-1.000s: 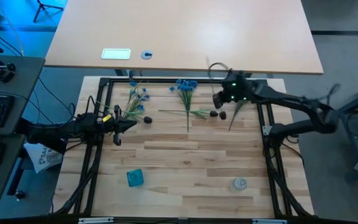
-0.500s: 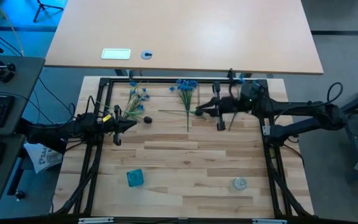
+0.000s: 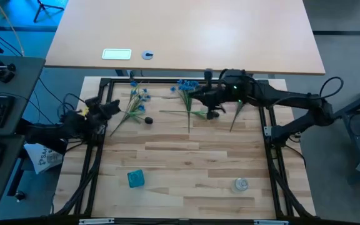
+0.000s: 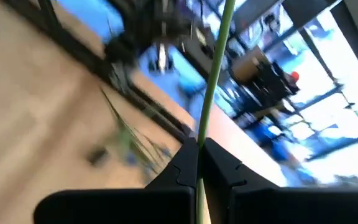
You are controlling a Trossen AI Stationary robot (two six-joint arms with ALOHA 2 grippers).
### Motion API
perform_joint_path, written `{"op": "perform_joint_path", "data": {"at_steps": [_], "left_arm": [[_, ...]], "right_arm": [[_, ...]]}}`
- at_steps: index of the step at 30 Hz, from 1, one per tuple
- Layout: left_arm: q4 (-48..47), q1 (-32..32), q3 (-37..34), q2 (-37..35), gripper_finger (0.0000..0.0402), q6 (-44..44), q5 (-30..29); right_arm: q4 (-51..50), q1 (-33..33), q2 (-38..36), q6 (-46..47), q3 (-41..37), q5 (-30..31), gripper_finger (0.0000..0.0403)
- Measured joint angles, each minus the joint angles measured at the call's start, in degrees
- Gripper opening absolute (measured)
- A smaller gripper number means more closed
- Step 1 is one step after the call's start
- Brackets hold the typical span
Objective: Sort flowers into vase by color
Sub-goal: Put the right black flower into the blue vase
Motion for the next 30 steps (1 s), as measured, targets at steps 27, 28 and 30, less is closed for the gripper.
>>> {"op": "perform_joint_path", "data": {"at_steps": [27, 28, 30], "left_arm": [[-10.76, 7.93, 44.66, 54.9, 0.0177, -30.11, 24.78], [-10.73, 8.08, 44.77, 55.42, 0.0177, -30.54, 25.28], [-11.08, 8.08, 44.77, 56.05, 0.0177, -32.26, 26.22]], "right_arm": [[-7.62, 6.74, 17.75, -39.73, 25.02, 10.55, 0.0], [-7.5, 7.03, 17.69, -39.91, 25.02, 10.81, 0.0], [-7.44, 7.66, 17.41, -40.67, 25.02, 10.91, 0.0]]}}
